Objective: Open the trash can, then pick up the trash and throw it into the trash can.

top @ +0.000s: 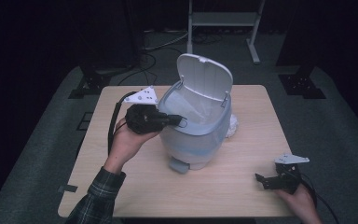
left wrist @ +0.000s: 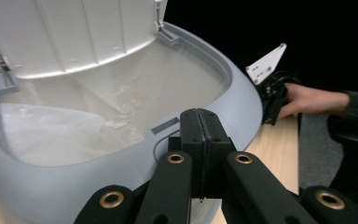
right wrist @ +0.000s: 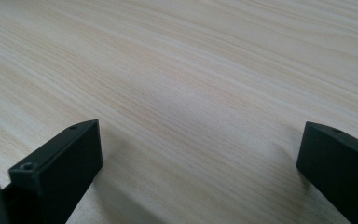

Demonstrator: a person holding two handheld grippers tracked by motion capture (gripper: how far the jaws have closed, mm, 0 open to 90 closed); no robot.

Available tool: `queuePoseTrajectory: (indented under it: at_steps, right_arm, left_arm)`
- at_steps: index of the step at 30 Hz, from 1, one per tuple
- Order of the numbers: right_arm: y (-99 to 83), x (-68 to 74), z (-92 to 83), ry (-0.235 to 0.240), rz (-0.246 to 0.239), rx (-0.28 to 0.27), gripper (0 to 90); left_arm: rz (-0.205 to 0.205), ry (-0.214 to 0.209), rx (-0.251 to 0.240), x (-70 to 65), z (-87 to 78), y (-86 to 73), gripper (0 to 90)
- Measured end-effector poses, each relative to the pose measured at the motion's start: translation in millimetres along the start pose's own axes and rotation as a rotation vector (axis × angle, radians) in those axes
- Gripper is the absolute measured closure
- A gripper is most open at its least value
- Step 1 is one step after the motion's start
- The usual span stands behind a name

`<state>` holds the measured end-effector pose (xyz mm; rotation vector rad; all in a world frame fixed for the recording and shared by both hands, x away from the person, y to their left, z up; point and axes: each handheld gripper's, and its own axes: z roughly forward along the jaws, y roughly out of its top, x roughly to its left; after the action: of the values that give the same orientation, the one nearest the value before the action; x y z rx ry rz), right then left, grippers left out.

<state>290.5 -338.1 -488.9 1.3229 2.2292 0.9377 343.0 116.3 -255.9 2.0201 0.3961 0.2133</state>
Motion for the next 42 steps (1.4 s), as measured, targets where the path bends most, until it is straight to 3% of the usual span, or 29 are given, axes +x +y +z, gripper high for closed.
queuePoseTrajectory:
  at_steps: [10,20,30,33,42]
  right_arm:
    - [0.0,-0.1,0.0,0.000,0.000,0.000,0.0]
    - [0.0,0.0,0.0,0.000,0.000,0.000,0.0]
    - [0.0,0.0,0.0,0.000,0.000,0.000,0.0]
    - [0.0,0.0,0.0,0.000,0.000,0.000,0.0]
    - [0.0,-0.1,0.0,0.000,0.000,0.000,0.0]
  left_arm:
    - [-0.004,0.035,-0.017,-0.9,-17.3,-6.6,83.0]
    - [-0.038,0.054,-0.025,1.4,-37.3,-23.5,75.6]
    - [-0.065,0.088,-0.011,-1.8,-49.2,-48.6,50.6]
    - [-0.083,0.105,-0.009,-2.8,-50.3,-63.2,43.9]
    - [-0.111,0.132,0.010,-2.2,-45.6,-94.4,31.0]
